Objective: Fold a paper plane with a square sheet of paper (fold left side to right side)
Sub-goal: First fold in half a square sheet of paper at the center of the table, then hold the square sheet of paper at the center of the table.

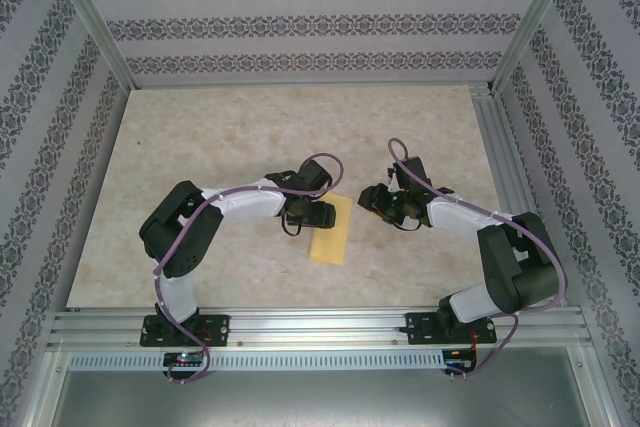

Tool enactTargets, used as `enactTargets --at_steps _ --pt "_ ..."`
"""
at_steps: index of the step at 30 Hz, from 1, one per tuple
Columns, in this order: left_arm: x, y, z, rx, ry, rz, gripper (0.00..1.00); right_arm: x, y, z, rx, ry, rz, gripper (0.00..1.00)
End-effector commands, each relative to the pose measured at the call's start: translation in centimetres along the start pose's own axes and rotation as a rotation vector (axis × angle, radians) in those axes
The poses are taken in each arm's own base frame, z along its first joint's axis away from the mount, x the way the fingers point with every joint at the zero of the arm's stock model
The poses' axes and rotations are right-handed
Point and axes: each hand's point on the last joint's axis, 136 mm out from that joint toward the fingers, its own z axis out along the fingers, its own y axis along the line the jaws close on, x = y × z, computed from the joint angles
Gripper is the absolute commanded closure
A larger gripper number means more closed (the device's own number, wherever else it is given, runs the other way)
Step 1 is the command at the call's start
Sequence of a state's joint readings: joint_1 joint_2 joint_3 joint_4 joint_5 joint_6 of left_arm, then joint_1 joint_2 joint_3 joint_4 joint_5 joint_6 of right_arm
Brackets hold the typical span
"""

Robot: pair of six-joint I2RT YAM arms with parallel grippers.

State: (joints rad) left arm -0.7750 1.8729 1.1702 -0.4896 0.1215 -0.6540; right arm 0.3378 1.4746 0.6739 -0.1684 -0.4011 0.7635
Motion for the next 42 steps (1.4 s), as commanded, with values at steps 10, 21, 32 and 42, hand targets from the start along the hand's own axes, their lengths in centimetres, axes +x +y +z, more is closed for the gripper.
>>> enactTargets --at_steps 10,21,32,42 --pt "1.2 -1.7 1.2 0.026 0.051 0.076 0.32 0.3 0.0 0.1 -0.015 0.005 -0.007 0.54" --pt "1.1 -1.6 1.4 0.013 0.054 0.073 0.31 0.6 0.5 0.3 -0.026 0.016 -0.011 0.56" --pt "1.1 -1.6 1.4 0.015 0.053 0.070 0.31 1.3 1.1 1.2 -0.036 0.043 -0.016 0.59" --pt "1.3 -1.5 1.7 0.012 0.060 0.063 0.31 1.8 1.7 1.8 -0.040 0.060 -0.019 0.62"
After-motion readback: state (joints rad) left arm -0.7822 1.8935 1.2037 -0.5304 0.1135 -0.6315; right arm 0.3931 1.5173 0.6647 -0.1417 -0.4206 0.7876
